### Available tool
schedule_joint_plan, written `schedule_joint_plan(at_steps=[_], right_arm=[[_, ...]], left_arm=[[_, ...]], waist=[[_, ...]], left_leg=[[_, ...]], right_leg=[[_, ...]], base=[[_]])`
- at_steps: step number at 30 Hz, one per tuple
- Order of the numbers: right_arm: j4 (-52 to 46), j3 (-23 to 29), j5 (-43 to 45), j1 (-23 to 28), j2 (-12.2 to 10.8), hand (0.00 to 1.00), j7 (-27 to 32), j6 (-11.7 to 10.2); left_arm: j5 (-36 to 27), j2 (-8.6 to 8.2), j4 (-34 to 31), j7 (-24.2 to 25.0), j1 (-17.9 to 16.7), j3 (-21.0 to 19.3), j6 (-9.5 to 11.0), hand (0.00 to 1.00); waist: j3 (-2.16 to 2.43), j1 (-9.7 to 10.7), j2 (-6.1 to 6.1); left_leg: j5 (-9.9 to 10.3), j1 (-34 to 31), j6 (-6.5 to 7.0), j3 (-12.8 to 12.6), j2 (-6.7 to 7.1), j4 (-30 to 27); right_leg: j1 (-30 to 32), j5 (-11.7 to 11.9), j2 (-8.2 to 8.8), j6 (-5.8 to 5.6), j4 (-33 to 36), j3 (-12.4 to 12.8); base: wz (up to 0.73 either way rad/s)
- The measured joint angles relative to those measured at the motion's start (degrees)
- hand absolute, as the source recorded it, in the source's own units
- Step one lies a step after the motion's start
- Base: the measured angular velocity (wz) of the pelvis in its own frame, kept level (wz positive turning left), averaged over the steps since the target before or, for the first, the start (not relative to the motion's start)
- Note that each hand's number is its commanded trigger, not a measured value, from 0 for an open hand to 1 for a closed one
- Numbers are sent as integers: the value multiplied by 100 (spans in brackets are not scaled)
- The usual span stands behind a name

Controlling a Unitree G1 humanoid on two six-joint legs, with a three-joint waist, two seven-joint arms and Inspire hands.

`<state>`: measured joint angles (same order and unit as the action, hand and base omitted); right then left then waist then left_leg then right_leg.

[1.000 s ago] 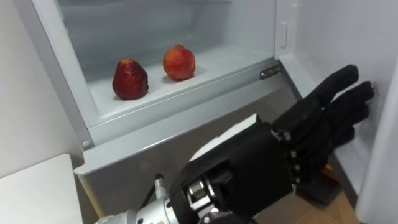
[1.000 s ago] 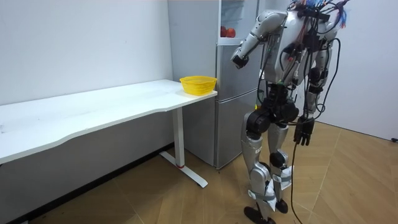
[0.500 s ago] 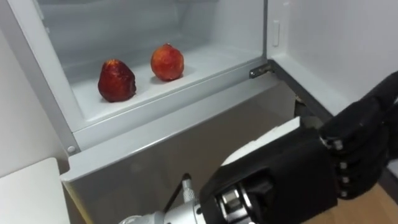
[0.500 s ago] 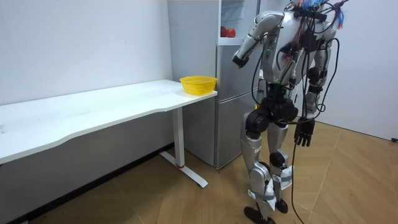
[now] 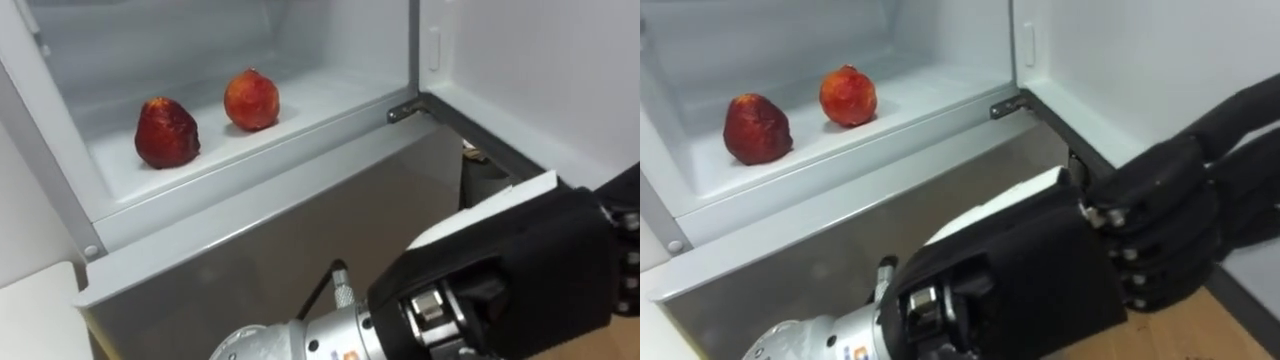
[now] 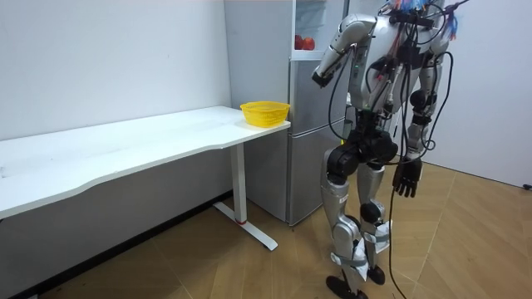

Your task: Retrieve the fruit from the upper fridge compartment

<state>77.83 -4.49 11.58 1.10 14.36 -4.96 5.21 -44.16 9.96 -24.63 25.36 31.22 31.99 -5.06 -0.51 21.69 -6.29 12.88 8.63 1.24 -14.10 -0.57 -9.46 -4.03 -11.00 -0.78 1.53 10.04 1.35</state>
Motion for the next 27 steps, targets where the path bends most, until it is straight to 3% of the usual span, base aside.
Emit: schedule_joint_plan(at_steps=[10,22,27], right_arm=[[17,12,69,-10,1,0,-97,111],[-10,-4,115,-26,-1,0,-194,196],[-3,-103,-28,-226,11,0,-183,155]], left_arm=[[5,-248,228,-16,116,25,-43,0],[169,-282,275,-111,232,24,-125,0],[458,-231,419,-120,231,22,-124,0]], waist=[[-15,197,13],[-19,158,-2],[-46,107,37]], left_leg=[[0,6,-1,-118,-13,3],[0,-1,-1,-142,-44,1],[0,-20,-1,-144,-53,4]], right_leg=[[80,-3,-22,4,35,45],[102,14,-38,32,82,7],[97,18,-39,40,89,-29]], base=[[-1],[-1],[3]])
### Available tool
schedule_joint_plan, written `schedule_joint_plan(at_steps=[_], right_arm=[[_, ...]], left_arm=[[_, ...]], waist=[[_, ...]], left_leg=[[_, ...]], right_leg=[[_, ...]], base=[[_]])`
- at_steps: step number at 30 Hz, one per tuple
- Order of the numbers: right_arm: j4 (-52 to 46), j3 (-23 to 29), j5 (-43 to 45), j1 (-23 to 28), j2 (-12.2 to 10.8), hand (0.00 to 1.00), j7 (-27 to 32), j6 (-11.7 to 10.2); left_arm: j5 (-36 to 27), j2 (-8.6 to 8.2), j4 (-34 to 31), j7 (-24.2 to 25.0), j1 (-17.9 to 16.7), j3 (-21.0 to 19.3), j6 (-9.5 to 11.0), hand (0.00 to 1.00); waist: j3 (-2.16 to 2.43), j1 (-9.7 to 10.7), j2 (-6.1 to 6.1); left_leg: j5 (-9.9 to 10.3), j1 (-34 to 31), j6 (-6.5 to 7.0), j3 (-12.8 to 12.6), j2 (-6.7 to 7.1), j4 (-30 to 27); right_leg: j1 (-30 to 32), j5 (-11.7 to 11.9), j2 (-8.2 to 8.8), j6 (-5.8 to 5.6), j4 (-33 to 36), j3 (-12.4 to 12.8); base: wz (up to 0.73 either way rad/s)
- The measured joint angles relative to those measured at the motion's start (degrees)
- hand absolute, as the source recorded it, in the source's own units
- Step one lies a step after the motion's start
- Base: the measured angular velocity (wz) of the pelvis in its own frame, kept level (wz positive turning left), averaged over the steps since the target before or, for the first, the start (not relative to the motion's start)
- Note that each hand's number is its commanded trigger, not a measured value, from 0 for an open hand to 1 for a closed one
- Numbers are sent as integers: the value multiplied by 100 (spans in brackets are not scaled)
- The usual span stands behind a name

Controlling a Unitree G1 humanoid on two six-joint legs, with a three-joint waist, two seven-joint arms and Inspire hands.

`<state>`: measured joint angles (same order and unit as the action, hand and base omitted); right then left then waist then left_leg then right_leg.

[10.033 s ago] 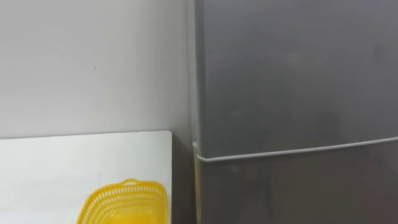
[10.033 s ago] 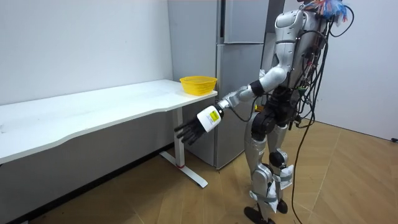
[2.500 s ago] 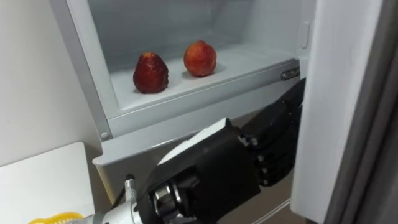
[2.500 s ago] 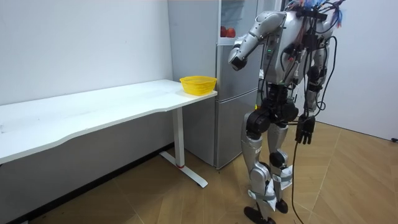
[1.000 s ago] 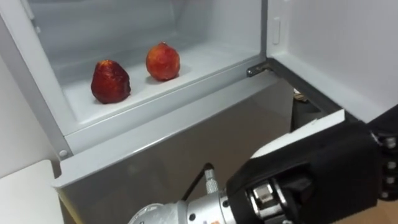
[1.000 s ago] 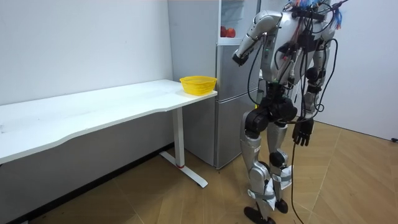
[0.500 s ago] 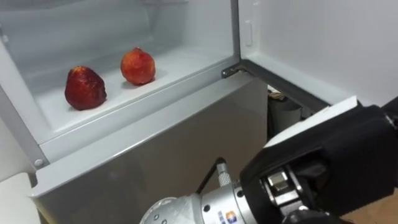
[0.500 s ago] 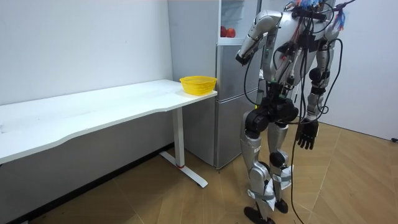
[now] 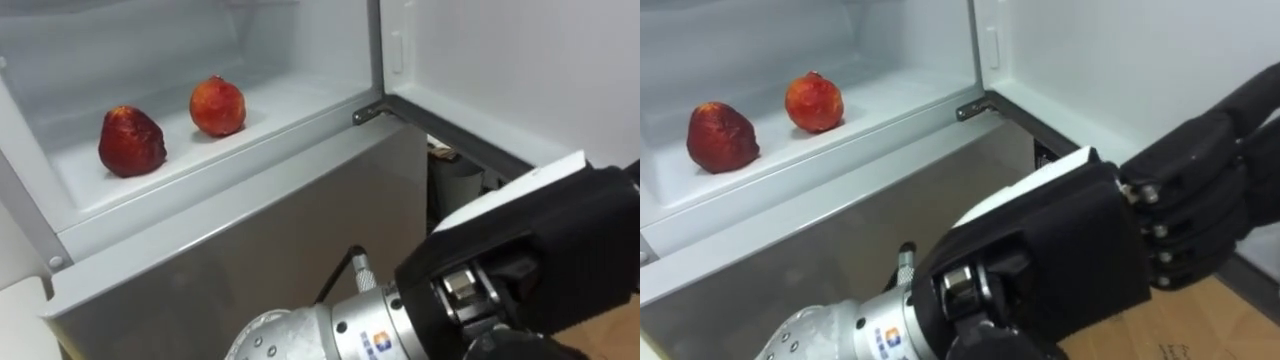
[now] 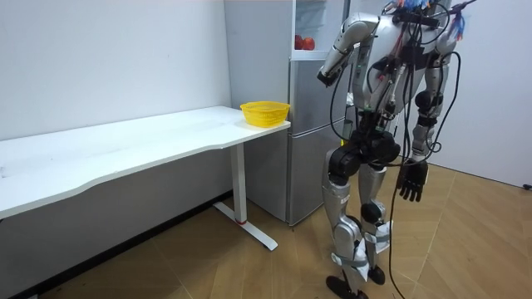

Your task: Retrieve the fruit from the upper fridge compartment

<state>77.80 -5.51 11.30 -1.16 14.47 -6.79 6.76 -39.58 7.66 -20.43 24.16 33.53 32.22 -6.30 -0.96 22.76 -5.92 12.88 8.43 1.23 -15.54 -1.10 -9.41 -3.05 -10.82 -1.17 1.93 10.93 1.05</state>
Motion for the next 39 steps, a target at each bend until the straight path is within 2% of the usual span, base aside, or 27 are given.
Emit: schedule_joint_plan(at_steps=[5,8,11,13,16,18,20,22,24,29,31,33,35,37,39], right_arm=[[-1,1,20,-56,5,0,-8,-104],[-1,0,48,-72,5,0,20,-161],[13,0,43,-63,4,0,72,-193],[29,1,49,-65,0,0,125,-200],[34,6,44,-66,-2,0,206,-194],[33,0,50,-63,-1,0,255,-199],[31,-1,96,-32,-1,0,254,-199],[18,5,251,12,-2,0,255,-234],[43,0,283,64,-20,0,300,-256],[5,16,541,112,-44,0,432,-390],[6,15,663,170,-57,0,431,-416],[2,56,715,269,-87,0,445,-427],[-2,68,714,387,-111,0,476,-429],[-57,229,719,559,-124,0,491,-444],[-82,331,726,686,-120,0,511,-443]], left_arm=[[506,82,-8,15,-1,-1,0,0],[811,162,-115,16,-44,-83,0,0],[960,358,-273,10,-216,-283,0,0],[1302,477,-284,2,-272,-431,-1,0],[1453,528,-295,1,-277,-596,-3,0],[1454,580,-410,2,-295,-864,-3,0],[1455,627,-508,-33,-357,-1076,18,0],[1475,654,-692,-96,-617,-1301,36,0],[1545,664,-823,-152,-828,-1554,47,0],[1605,747,-1185,-554,-1144,-2093,64,0],[1804,763,-1307,-745,-1148,-2298,140,0],[2102,761,-1445,-989,-1195,-2627,312,0],[2433,758,-1436,-1150,-1231,-2864,417,0],[2717,757,-1479,-1362,-1650,-3357,581,0],[2905,769,-1488,-1548,-1980,-3770,594,0]], waist=[[-23,-305,34],[-22,-582,47],[-7,-737,81],[0,-888,143],[9,-949,208],[33,-1174,214],[36,-1258,233],[88,-1325,201],[87,-1505,205],[97,-1722,223],[121,-1851,226],[138,-1974,223],[140,-2089,222],[143,-2203,216],[142,-2325,220]], left_leg=[[0,-38,0,21,-1,2],[-1,-65,-1,74,-5,1],[-2,-69,-1,187,-15,1],[-2,-85,-1,297,-22,1],[-2,-126,-1,465,-22,1],[-2,-139,-1,486,-22,-20],[-2,-134,-1,564,-14,-24],[-2,-149,-2,671,-5,-23],[-3,-91,-2,693,-6,-18],[-3,-91,-2,800,19,-22],[-4,-88,-2,824,26,-35],[-4,-71,-2,833,32,-81],[-4,0,-1,892,36,-84],[-5,66,-2,961,70,-83],[-6,97,-3,956,81,-89]], right_leg=[[23,5,6,8,-38,-77],[18,7,7,12,-28,-149],[7,8,10,16,-33,-298],[-34,9,12,19,-32,-454],[-51,9,29,20,-32,-617],[-55,10,38,21,-38,-716],[-93,10,57,20,-39,-838],[-113,9,80,20,-37,-991],[-194,9,99,20,-42,-1134],[-290,8,115,24,-137,-1214],[-296,7,117,23,-129,-1223],[-334,7,128,23,-129,-1249],[-437,4,128,23,-131,-1259],[-503,-21,129,31,-137,-1275],[-499,-44,127,40,-116,-1278]], base=[[7],[10],[18],[15],[29],[6],[19],[21],[18],[16],[10],[4],[0],[2],[2]])
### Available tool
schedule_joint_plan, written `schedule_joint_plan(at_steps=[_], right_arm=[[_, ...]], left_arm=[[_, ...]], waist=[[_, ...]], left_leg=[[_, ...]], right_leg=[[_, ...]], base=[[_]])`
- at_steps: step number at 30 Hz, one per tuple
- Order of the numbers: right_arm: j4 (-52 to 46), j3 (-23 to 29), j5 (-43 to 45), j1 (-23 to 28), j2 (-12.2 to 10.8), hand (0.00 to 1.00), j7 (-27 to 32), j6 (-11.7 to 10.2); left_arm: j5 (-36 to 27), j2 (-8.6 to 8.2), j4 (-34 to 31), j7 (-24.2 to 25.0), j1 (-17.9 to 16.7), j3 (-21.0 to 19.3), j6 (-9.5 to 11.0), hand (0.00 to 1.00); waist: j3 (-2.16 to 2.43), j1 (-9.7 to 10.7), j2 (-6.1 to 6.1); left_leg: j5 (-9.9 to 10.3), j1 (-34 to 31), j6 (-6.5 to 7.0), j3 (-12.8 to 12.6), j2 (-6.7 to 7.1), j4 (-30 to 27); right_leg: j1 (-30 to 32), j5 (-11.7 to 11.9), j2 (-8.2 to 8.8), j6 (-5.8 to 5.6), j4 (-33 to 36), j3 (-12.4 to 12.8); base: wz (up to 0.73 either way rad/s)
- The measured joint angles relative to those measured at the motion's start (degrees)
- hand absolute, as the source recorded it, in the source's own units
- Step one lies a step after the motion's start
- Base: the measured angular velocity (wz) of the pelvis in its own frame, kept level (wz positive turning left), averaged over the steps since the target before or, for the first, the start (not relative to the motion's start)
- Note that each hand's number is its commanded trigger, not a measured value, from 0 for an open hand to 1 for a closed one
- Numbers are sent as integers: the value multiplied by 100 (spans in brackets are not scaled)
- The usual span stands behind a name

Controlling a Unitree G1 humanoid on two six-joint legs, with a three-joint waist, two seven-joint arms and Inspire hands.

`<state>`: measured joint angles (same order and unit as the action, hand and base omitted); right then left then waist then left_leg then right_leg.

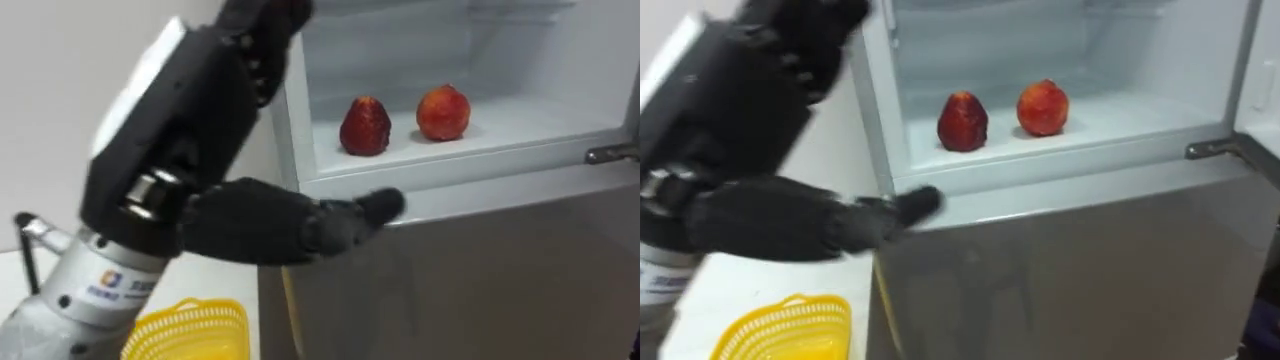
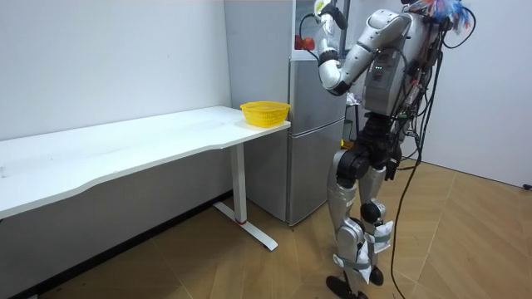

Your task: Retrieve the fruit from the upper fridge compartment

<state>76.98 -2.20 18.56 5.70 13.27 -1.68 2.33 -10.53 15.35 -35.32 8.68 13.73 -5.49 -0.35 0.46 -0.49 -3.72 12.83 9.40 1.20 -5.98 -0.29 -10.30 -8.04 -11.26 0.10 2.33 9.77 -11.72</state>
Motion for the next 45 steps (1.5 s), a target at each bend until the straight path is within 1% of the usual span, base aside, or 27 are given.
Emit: schedule_joint_plan(at_steps=[1,2,4,7,9,10,12,13,15,16,18,20,21,22,24,25,27,28,29,32,33,34,36,37,39,43,45], right_arm=[[-2,11,0,30,1,0,21,8],[-4,31,2,93,1,0,73,12],[-21,222,6,193,1,0,187,3],[-105,369,4,330,-1,0,243,-5],[-144,451,6,365,-3,0,272,-29],[-145,475,4,363,-3,0,295,-37],[-174,588,5,406,-4,0,376,-49],[-203,602,4,442,-4,0,396,-51],[-319,628,-22,521,-7,0,427,-44],[-341,628,-9,547,-12,0,436,-39],[-416,644,116,645,-34,0,473,-18],[-480,642,109,689,-51,0,444,23],[-529,643,87,713,-50,0,406,29],[-590,660,85,712,-48,0,384,30],[-685,794,102,750,-52,0,332,31],[-694,797,99,736,-52,0,332,37],[-759,796,75,735,-85,0,290,122],[-766,797,77,732,-106,0,276,149],[-771,806,77,738,-153,0,274,173],[-853,811,112,698,-220,0,180,274],[-846,812,214,698,-220,0,120,278],[-825,812,236,694,-215,0,100,277],[-806,811,221,654,-242,0,54,277],[-799,811,225,656,-261,0,24,275],[-769,814,226,621,-271,0,-35,277],[-753,807,193,611,-267,0,-35,284],[-701,757,98,605,-266,0,-40,292]], left_arm=[[31,15,0,-87,-89,-120,0,0],[79,52,2,-224,-241,-370,1,0],[118,215,2,-543,-505,-965,9,0],[122,221,1,-992,-626,-1501,99,0],[163,219,12,-1549,-908,-1976,303,0],[210,219,22,-1672,-1003,-2083,335,0],[223,221,166,-2095,-1380,-2405,415,0],[222,221,231,-2195,-1469,-2471,444,0],[210,206,520,-2681,-1867,-2682,486,0],[211,186,593,-2797,-1967,-2721,486,0],[220,52,858,-3178,-2310,-2865,485,0],[88,32,1042,-3408,-2490,-2936,492,0],[88,21,1242,-3542,-2641,-2974,571,0],[87,-2,1368,-3593,-2719,-2990,585,0],[27,-252,2021,-3732,-2935,-2990,582,0],[-52,-328,2188,-3743,-3000,-2975,566,0],[-362,-498,2928,-3818,-3202,-2731,510,0],[-383,-533,3158,-3822,-3231,-2661,507,0],[-385,-604,3603,-3826,-3271,-2515,462,0],[-406,-765,4669,-3807,-3327,-2104,311,0],[-431,-761,5272,-3755,-3325,-1867,318,0],[-453,-759,5635,-3680,-3306,-1748,316,0],[-664,-784,6752,-3395,-3284,-1353,156,0],[-686,-788,6963,-3325,-3281,-1285,137,0],[-698,-797,7782,-3058,-3257,-1074,104,0],[-520,-774,8653,-2720,-3246,-882,62,0],[-504,-762,8983,-2514,-3217,-737,-39,0]], waist=[[-2,-30,3],[-3,-126,4],[-8,-274,-15],[-10,-412,-23],[-17,-471,-24],[-19,-474,-26],[-58,-477,-34],[-59,-475,-33],[-63,-488,-34],[-64,-506,-35],[-64,-577,-34],[-62,-619,-8],[-62,-621,6],[-61,-619,7],[-62,-624,4],[-61,-618,5],[-54,-597,76],[-52,-597,98],[-54,-604,117],[-25,-591,202],[-24,-574,245],[-16,-561,235],[-18,-440,277],[-19,-429,294],[-22,-403,308],[-46,-273,324],[-58,-188,311]], left_leg=[[-1,-2,-1,7,-2,-2],[-1,-9,-2,22,-5,-3],[-1,-21,-2,86,-7,-11],[-1,-15,-2,153,4,2],[-1,-13,-2,193,7,2],[-1,-15,-2,215,13,3],[-1,7,-1,290,32,8],[-1,8,-1,310,59,7],[-1,13,-1,358,74,6],[-1,10,-1,358,76,5],[0,-24,-1,356,85,2],[0,-61,-1,351,89,3],[0,-55,-1,324,92,3],[0,-54,-1,339,95,3],[0,-37,-1,378,103,4],[0,-36,0,377,103,3],[0,-41,0,405,100,5],[0,-44,0,423,100,4],[0,-62,0,435,101,4],[0,-64,0,442,101,3],[1,-70,2,448,100,4],[2,-68,3,441,99,4],[11,-64,17,441,98,7],[14,-56,22,446,95,14],[21,23,31,439,86,107],[24,30,36,423,72,112],[25,16,37,441,73,108]], right_leg=[[-5,-2,-1,3,-1,-13],[-11,-5,-1,6,-5,-36],[-4,-6,-2,7,-29,-36],[-25,-14,4,-6,-20,-61],[-40,-19,12,-13,-21,-90],[-42,-20,15,-15,-22,-100],[-121,-24,28,-23,-103,-175],[-129,-27,32,-28,-108,-193],[-155,-39,45,-41,-101,-252],[-156,-42,47,-43,-100,-255],[-120,-57,57,-51,-100,-255],[-94,-59,61,-54,-95,-253],[-88,-62,66,-58,-87,-252],[-89,-63,70,-61,-84,-258],[-92,-67,84,-68,-89,-269],[-89,-67,85,-68,-88,-262],[-96,-69,81,-69,-93,-267],[-100,-70,80,-69,-96,-273],[-99,-69,75,-68,-100,-281],[-96,-69,79,-67,-45,-283],[-116,-71,86,-70,-41,-288],[-114,-72,89,-72,-35,-284],[-100,-78,97,-82,-7,-282],[-100,-79,92,-82,-5,-278],[-109,-79,80,-82,-3,-233],[-106,-78,84,-84,9,-229],[-113,-78,81,-84,0,-229]], base=[[8],[8],[5],[8],[4],[10],[16],[21],[13],[4],[0],[0],[0],[0],[0],[-3],[2],[7],[4],[0],[0],[0],[0],[-4],[-8],[0],[3]])
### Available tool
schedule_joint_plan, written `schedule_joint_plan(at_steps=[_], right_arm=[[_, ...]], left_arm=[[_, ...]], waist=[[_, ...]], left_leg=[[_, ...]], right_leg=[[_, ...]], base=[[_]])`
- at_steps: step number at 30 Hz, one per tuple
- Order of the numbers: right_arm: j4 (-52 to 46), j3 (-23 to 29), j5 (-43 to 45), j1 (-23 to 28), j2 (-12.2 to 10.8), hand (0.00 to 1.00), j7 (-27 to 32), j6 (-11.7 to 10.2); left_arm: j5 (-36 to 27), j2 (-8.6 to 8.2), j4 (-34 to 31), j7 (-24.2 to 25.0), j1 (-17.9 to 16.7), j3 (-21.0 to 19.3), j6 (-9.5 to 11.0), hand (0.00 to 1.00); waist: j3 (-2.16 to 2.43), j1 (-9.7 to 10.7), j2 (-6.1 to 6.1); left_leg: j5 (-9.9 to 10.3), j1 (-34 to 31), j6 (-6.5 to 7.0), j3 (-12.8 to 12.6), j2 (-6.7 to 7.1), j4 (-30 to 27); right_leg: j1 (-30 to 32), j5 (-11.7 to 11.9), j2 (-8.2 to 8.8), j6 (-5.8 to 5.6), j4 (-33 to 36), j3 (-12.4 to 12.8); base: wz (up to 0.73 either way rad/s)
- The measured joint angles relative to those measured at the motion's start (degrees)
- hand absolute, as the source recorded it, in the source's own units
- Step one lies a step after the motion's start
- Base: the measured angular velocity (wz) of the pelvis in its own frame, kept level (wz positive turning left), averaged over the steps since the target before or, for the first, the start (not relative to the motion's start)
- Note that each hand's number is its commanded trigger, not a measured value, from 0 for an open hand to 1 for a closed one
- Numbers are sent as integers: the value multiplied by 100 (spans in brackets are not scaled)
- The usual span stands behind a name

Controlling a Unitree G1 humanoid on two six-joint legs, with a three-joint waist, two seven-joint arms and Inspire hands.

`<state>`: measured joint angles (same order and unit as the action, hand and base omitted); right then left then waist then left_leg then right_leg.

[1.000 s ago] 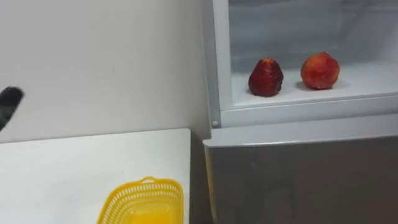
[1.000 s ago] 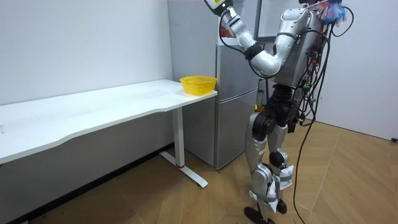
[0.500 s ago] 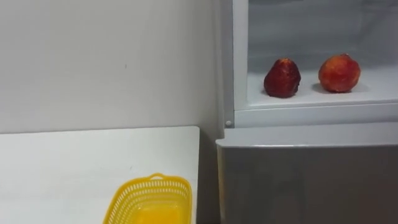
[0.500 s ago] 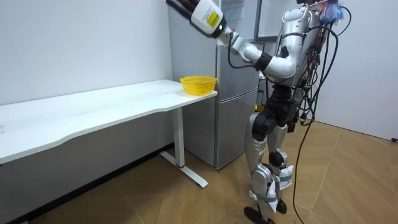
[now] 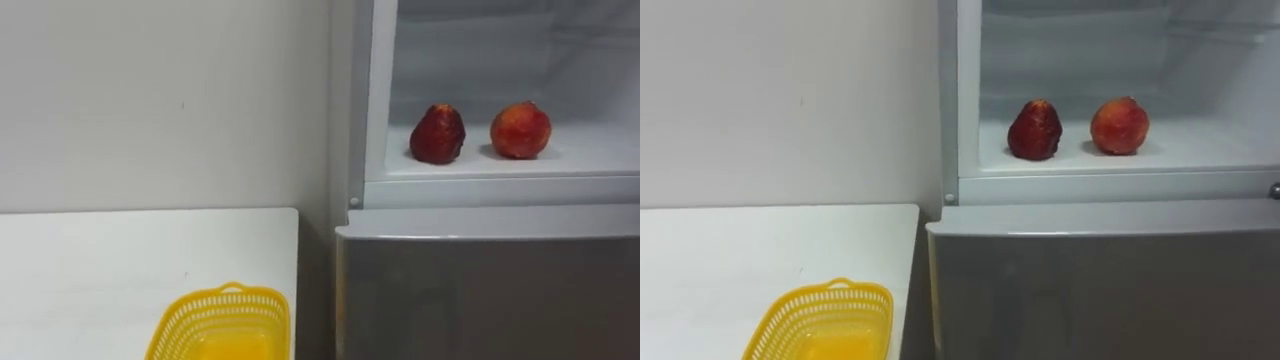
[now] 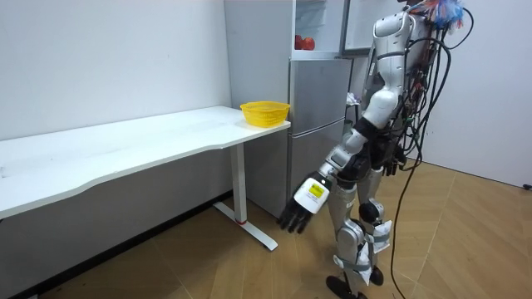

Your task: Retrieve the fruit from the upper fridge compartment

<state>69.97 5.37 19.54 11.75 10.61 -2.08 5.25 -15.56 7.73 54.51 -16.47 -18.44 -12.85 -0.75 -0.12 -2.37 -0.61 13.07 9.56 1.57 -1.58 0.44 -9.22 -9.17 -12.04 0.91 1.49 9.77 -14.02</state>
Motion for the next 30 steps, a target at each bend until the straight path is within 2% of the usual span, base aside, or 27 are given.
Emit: schedule_joint_plan(at_steps=[4,7,11,13,15,20,26,30], right_arm=[[151,-133,-43,-59,-1,0,-59,67],[187,-124,70,-52,-23,0,-93,117],[173,-134,80,-37,-61,0,-187,240],[185,-135,75,-57,-93,0,-189,264],[217,-194,60,-114,-147,0,-181,364],[331,-190,69,-166,-248,0,-182,487],[429,-199,62,-160,-254,0,-188,599],[412,-318,-7,-164,-254,0,-181,660]], left_arm=[[12,-4,259,362,126,229,-135,0],[328,-26,416,681,212,230,-190,0],[961,-18,668,1068,339,258,-397,0],[1090,-19,791,1184,423,372,-490,0],[1127,-20,870,1318,439,652,-618,0],[1348,5,1022,1440,519,734,-777,0],[2622,32,1019,1509,435,869,-1055,0],[2980,4,1019,1633,440,981,-1204,0]], waist=[[-9,71,-39],[-8,64,-47],[0,79,-36],[2,103,-26],[10,211,2],[13,249,52],[0,268,125],[-4,263,158]], left_leg=[[0,-5,0,-13,3,2],[0,2,0,-94,-6,21],[-1,10,0,-171,-6,47],[-1,0,0,-270,-5,47],[-1,-8,0,-299,-8,46],[-2,16,0,-333,-6,46],[-1,121,0,-305,3,45],[-1,139,0,-308,2,40]], right_leg=[[3,0,-7,0,-1,13],[26,-1,-16,0,-7,70],[44,-1,-21,-1,8,167],[71,-1,-23,-1,12,229],[87,-3,-18,-6,10,241],[114,-10,-14,-18,8,286],[14,-26,-11,-30,-10,323],[11,-29,-17,-30,-2,374]], base=[[0],[-11],[-12],[-14],[-6],[-4],[-2],[-1]])
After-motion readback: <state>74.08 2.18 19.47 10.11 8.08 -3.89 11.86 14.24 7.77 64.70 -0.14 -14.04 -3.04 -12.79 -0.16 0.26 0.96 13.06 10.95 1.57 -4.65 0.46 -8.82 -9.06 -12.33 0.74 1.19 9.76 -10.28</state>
